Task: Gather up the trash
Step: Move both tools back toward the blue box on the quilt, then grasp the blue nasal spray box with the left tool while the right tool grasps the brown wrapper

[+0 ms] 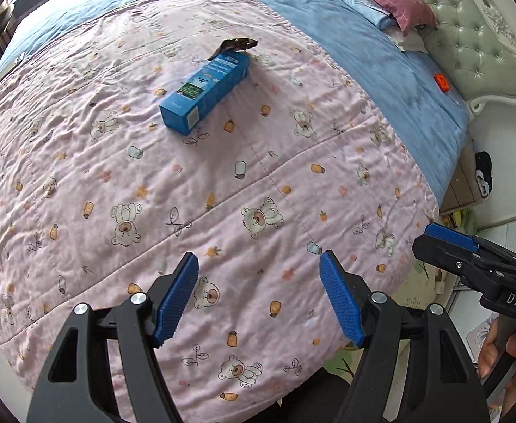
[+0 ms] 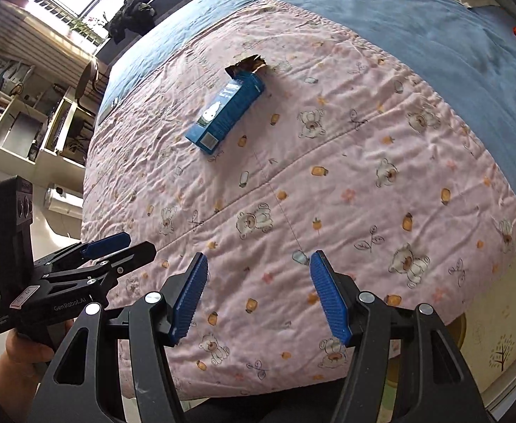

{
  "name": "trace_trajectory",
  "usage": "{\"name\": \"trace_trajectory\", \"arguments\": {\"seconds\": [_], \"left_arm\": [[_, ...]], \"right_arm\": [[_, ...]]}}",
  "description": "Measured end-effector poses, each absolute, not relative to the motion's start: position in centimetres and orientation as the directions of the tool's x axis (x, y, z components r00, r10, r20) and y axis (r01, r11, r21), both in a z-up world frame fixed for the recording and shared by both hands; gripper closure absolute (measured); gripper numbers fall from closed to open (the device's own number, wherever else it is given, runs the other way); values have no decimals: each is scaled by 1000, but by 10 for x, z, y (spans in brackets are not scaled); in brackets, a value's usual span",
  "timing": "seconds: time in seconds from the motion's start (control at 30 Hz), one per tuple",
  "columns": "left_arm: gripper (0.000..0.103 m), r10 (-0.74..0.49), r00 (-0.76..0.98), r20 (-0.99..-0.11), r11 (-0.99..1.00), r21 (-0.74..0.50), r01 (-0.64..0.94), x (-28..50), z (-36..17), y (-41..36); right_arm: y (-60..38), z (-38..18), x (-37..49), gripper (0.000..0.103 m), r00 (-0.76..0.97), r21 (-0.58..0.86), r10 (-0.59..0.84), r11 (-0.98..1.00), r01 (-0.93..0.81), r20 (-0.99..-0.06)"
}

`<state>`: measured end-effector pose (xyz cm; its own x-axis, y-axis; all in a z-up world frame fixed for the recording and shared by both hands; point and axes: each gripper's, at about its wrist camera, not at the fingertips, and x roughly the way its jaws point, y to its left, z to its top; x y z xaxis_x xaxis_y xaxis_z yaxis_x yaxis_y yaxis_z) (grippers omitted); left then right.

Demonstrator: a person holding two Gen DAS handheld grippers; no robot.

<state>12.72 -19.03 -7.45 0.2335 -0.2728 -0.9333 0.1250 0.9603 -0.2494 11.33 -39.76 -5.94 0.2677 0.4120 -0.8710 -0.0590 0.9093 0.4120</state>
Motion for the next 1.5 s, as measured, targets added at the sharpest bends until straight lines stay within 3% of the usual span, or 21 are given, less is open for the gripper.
{"name": "trace_trajectory", "arguments": {"seconds": [0.7,0.83,1.27,1.5], "left_arm": [[30,-209,230,-951,975,-220,-26,270,-119,-198],[25,-194,209,-959,977,-207,-43,299,-133,-194],[21,-125,161,-979,992,-119,47,380,-191,-191],[24,-154,129,-980,987,-147,63,405,-215,-191]], "right_arm": [[-385,-100,295,43,155,402,442,886,-230,-884],[-382,-116,324,43,140,407,443,885,-225,-886],[-353,-162,395,43,118,398,434,885,-240,-893],[-340,-166,422,43,125,400,439,882,-249,-890]]}}
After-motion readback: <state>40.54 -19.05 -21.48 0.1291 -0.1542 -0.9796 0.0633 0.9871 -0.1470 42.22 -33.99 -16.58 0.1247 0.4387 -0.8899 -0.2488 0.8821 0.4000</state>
